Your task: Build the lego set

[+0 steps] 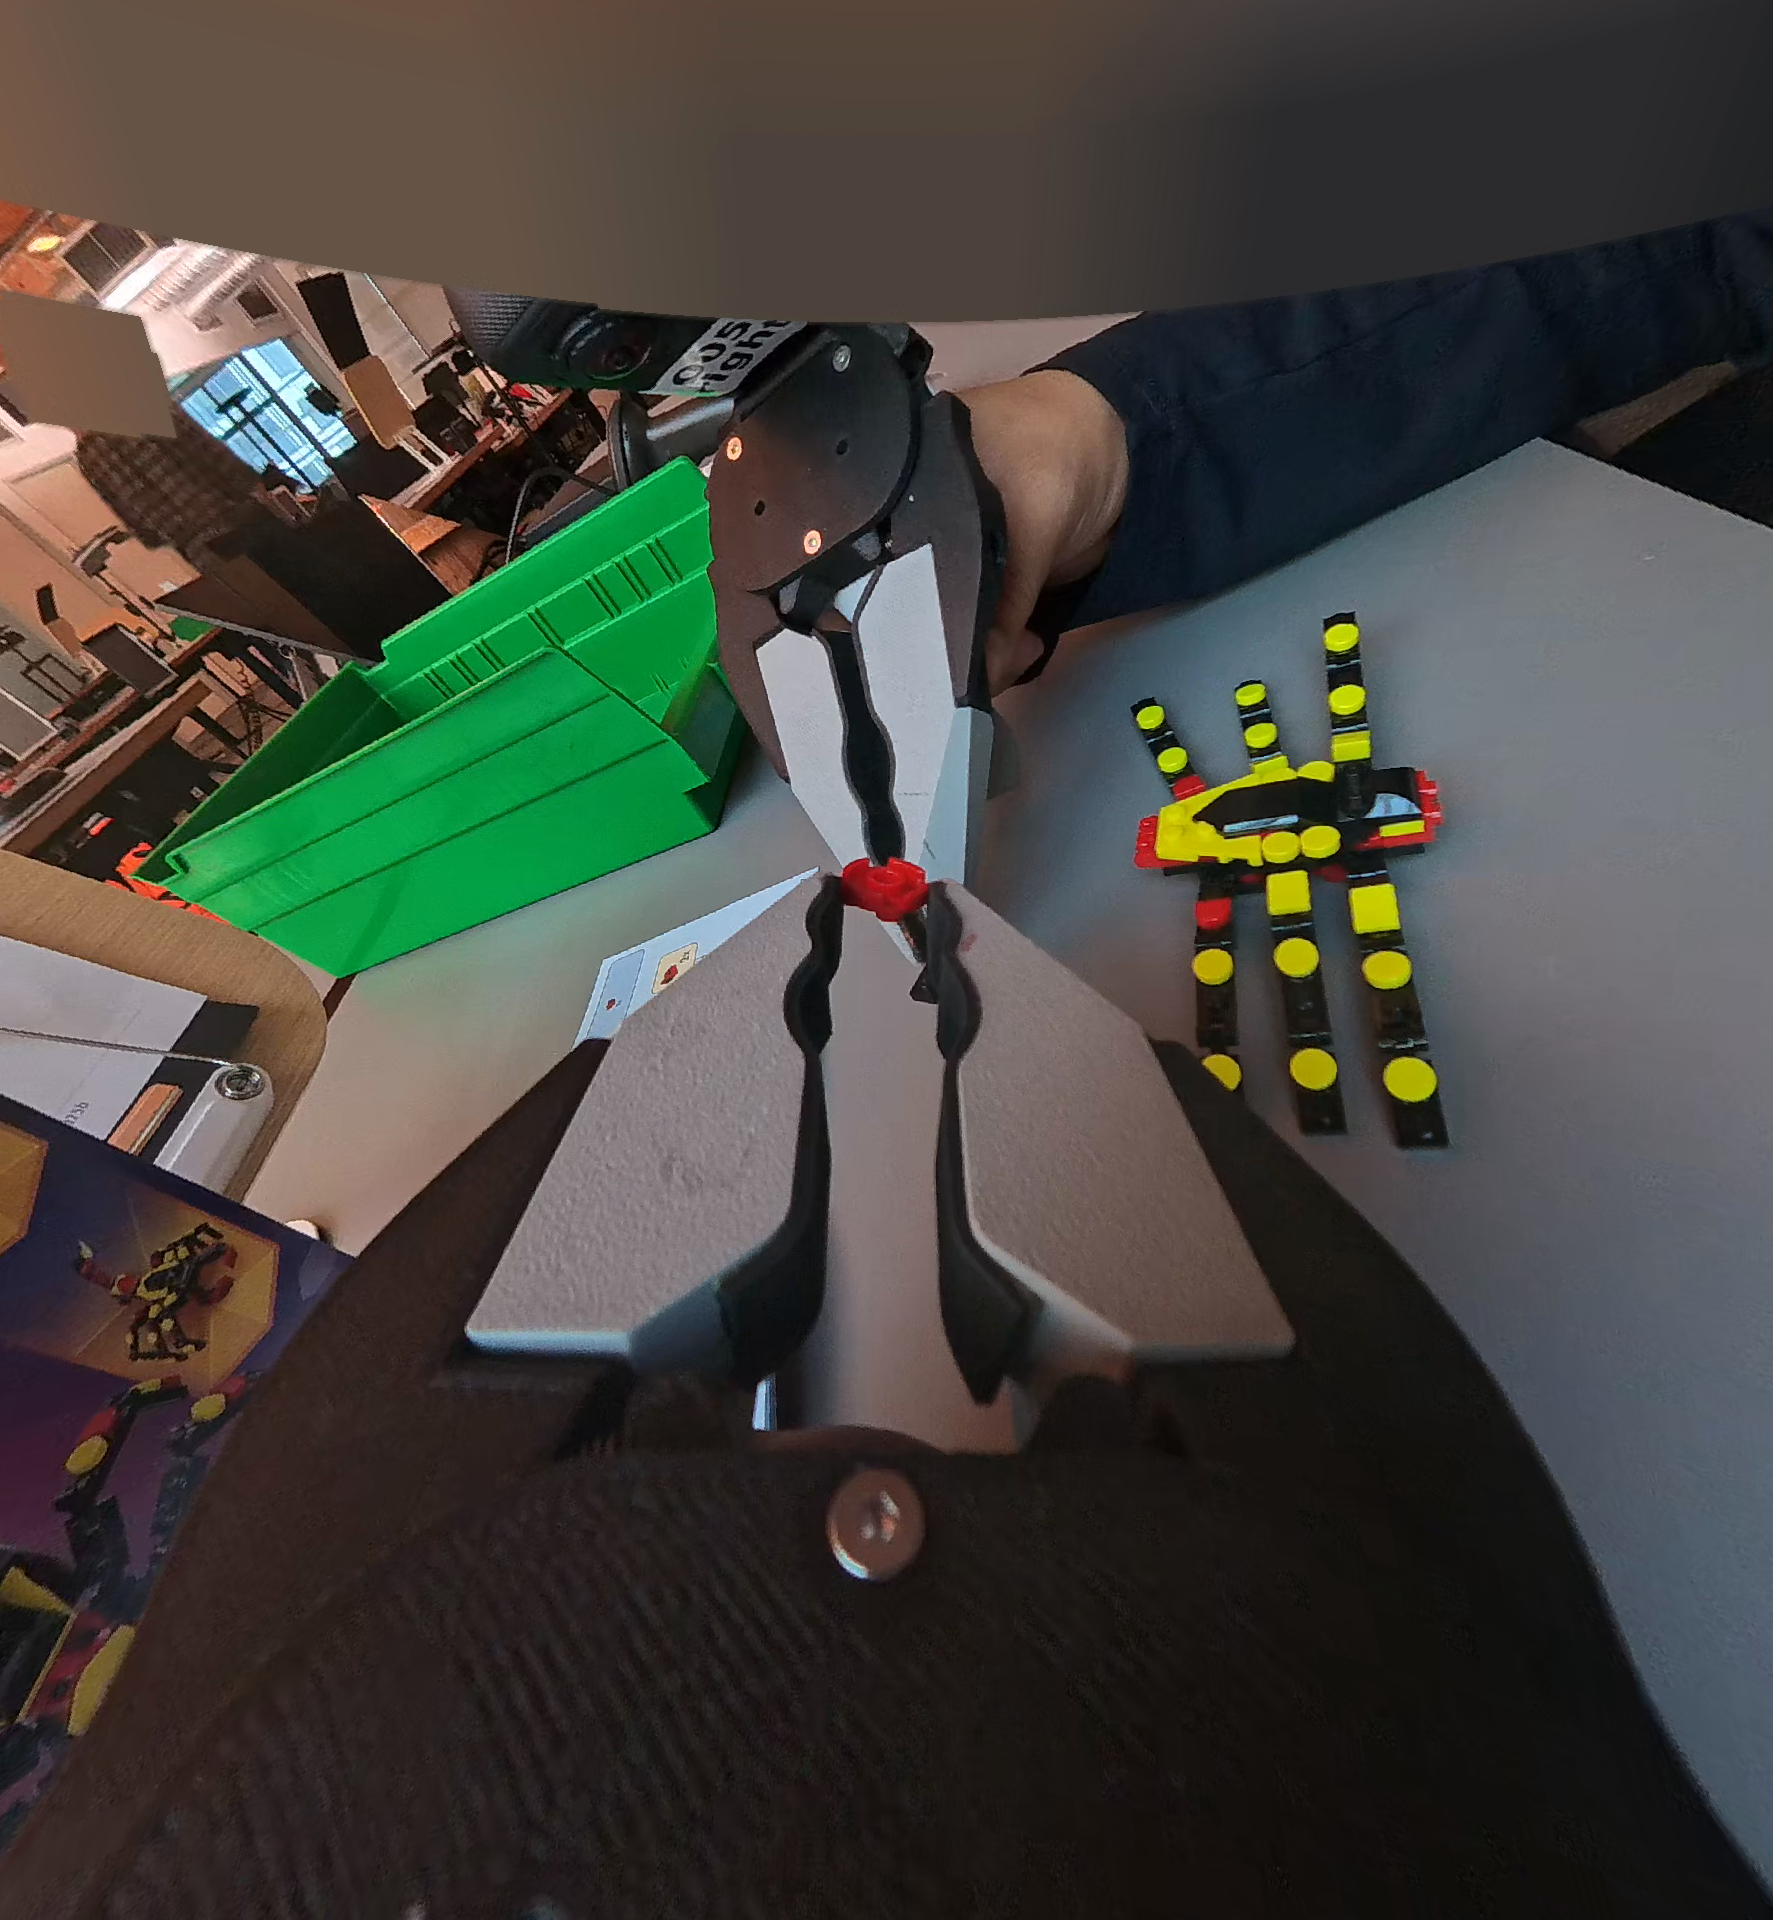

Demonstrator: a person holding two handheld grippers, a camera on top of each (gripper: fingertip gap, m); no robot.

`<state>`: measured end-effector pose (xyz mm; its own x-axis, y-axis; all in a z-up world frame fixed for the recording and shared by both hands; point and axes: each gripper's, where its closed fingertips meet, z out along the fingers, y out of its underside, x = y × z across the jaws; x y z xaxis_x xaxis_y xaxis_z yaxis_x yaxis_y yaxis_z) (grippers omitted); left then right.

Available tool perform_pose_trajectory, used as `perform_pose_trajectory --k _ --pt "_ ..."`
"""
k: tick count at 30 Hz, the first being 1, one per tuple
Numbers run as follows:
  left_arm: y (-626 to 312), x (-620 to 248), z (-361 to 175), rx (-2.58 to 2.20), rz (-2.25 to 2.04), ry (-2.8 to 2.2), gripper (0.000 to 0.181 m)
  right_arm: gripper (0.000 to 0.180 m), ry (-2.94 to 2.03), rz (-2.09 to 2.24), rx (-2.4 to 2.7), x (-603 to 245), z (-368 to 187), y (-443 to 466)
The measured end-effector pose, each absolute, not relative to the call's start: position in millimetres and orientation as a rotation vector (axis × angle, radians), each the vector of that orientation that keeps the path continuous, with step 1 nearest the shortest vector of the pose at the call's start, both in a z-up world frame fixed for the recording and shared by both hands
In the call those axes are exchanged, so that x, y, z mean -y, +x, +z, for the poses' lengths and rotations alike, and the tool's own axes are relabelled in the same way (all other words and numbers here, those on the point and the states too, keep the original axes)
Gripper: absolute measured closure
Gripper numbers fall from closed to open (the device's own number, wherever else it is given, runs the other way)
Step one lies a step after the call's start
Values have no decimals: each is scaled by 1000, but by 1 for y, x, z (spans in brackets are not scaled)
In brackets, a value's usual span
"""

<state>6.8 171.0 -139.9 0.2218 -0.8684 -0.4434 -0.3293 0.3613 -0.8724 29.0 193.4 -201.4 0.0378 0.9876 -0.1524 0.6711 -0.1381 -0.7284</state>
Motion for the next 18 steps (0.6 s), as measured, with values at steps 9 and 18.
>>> perform_pose_trajectory --k 9,18 --pt "7 -171 -141 -1354 -532 -1206 168 178 -1853 925 1668 -192 -200 28" --pt "7 -172 -141 -1357 -525 -1208 168 178 -1852 894 1663 -195 -201 29"
